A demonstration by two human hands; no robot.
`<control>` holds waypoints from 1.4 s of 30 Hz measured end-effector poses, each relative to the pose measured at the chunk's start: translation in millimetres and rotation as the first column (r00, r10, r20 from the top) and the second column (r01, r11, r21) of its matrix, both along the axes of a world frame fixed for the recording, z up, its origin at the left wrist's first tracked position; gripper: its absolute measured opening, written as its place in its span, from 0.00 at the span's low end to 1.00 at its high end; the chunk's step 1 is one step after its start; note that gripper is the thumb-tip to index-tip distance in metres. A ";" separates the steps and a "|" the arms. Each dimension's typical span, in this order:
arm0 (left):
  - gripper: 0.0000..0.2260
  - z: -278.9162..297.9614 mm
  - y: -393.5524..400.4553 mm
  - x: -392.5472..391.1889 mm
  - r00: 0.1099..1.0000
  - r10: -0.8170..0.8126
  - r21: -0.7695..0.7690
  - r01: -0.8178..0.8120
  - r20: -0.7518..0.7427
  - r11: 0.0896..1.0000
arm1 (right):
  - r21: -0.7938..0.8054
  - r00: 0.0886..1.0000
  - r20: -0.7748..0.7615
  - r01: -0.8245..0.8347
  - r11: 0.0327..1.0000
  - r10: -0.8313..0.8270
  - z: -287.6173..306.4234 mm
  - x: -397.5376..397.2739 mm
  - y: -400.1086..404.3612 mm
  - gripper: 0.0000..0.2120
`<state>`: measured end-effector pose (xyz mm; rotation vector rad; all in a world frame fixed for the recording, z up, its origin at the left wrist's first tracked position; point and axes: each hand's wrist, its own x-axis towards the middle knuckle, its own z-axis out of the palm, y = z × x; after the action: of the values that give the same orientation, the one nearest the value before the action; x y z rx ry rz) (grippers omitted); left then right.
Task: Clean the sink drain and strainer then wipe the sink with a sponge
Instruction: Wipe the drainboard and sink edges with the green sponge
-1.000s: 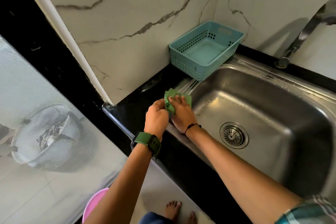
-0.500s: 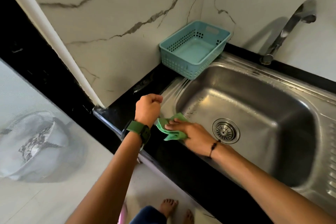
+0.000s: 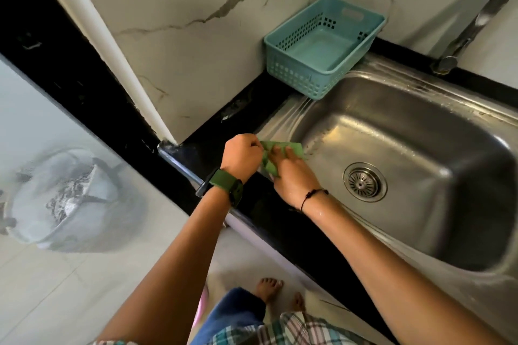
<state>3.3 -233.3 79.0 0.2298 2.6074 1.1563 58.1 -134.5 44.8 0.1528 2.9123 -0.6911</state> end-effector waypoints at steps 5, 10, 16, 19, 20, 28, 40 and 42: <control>0.16 -3.1 21.5 7.8 0.947 -0.321 -0.338 0.298 -0.012 0.893 | -0.008 0.995 -0.016 -0.094 0.996 0.094 14.9 35.6 12.8 0.22; 0.14 -6.1 22.5 6.4 0.851 -0.525 -0.564 0.449 0.032 0.693 | -0.102 0.998 0.050 -0.039 0.994 0.044 21.6 102.7 58.8 0.29; 0.17 -5.9 18.3 -0.6 0.789 -0.611 -0.642 0.506 0.073 0.576 | -0.050 0.995 0.064 -0.078 0.996 0.081 16.2 91.9 55.5 0.30; 0.17 -11.7 23.1 -2.2 0.793 -0.602 -0.695 0.484 0.091 0.532 | -0.024 0.991 0.059 -0.122 0.992 0.124 16.6 60.4 36.4 0.29; 0.16 -12.8 24.7 -2.6 0.796 -0.598 -0.707 0.477 0.095 0.523 | -0.035 0.991 0.055 -0.123 0.992 0.125 18.6 51.7 30.3 0.27; 0.15 -9.5 28.9 -3.7 0.830 -0.554 -0.659 0.450 0.060 0.603 | -0.099 0.996 0.087 -0.012 0.995 0.020 19.7 101.8 58.6 0.34; 0.17 -12.9 24.2 -0.4 0.844 -0.530 -0.598 0.466 0.080 0.652 | -0.072 0.992 0.127 0.030 0.997 -0.021 29.8 136.8 76.0 0.28; 0.15 -12.0 24.2 0.2 0.852 -0.520 -0.593 0.452 0.064 0.667 | -0.022 0.997 0.074 0.017 1.000 -0.015 23.6 97.8 48.7 0.29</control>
<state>3.5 -209.1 67.0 0.8124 2.5943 0.1225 155.9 -85.8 68.5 0.1955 2.8347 -0.7049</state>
